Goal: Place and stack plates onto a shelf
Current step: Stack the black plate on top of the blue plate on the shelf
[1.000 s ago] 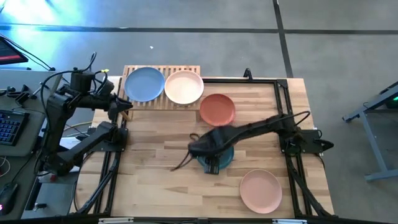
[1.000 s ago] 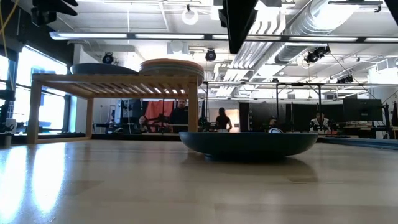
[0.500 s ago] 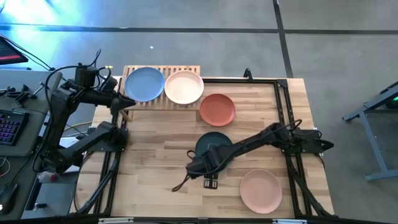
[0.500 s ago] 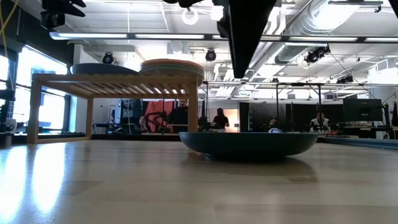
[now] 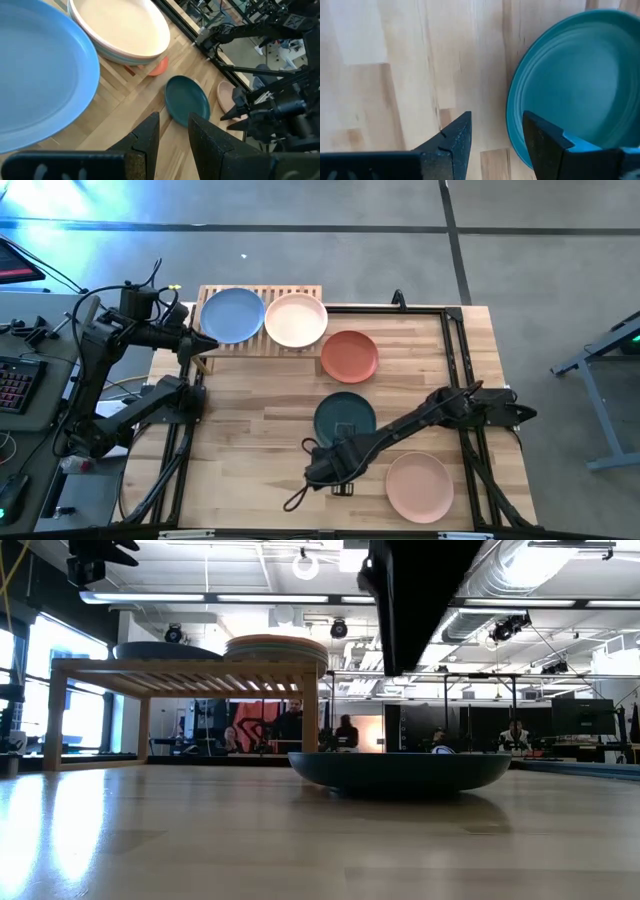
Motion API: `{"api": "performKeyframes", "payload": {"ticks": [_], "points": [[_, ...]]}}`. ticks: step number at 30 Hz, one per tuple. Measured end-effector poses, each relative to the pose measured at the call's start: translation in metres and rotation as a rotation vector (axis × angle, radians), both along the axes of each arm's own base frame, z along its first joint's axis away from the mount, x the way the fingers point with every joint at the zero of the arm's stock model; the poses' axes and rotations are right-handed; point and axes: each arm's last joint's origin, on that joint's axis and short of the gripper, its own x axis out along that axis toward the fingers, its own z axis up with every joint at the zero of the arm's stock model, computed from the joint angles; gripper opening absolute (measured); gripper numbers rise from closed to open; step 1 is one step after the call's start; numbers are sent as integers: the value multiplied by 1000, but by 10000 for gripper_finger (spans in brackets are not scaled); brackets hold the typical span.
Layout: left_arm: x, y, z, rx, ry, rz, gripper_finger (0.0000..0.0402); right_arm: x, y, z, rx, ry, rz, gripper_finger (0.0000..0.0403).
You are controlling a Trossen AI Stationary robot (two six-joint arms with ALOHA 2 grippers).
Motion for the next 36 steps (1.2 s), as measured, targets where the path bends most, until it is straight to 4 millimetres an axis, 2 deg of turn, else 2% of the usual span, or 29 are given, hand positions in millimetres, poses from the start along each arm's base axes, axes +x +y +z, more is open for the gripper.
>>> {"api": "performKeyframes", "payload": {"ticks": [10,20,24,27,32,33,36], "points": [[0,0,0,-1,0,0,90,8,-1,-47,-62,135,18,154],[0,0,0,-1,1,1,90,20,-21,-70,-101,179,-25,154],[0,0,0,0,9,10,90,22,-24,-73,-103,187,-38,149],[0,0,0,2,13,14,90,22,-24,-73,-91,192,-39,119],[0,1,0,3,14,14,90,21,-24,-73,-43,214,-61,20],[0,1,0,3,14,14,90,21,-24,-72,-44,216,-67,11],[0,1,-1,1,15,14,90,19,-25,-69,-48,223,-91,17]]}}
